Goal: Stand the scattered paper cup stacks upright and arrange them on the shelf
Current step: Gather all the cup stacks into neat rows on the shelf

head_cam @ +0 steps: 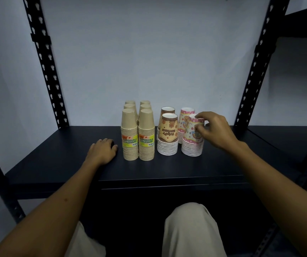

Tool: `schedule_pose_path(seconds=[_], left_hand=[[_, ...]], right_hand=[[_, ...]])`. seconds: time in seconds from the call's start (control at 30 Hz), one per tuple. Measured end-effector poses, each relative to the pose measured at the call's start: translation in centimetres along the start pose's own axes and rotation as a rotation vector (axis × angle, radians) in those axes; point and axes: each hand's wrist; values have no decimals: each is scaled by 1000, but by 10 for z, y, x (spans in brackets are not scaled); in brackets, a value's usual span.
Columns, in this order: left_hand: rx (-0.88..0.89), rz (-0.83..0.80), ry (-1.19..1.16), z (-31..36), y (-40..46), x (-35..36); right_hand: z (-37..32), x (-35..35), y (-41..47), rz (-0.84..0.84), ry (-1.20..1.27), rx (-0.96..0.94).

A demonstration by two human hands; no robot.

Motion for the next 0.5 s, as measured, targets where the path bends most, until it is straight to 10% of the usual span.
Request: schedule_pose_path(seconds=[0.5], left_hand=[[-8,8,-15,0,1,1]], right_hand=[[-3,14,1,40,89,22]])
Point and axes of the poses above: each hand's wrist, its own y-axis towards the middle knuckle, its own x-axis out of the palm, z = x × y, and after that the axes turned 7 degrees about -x, right-handed
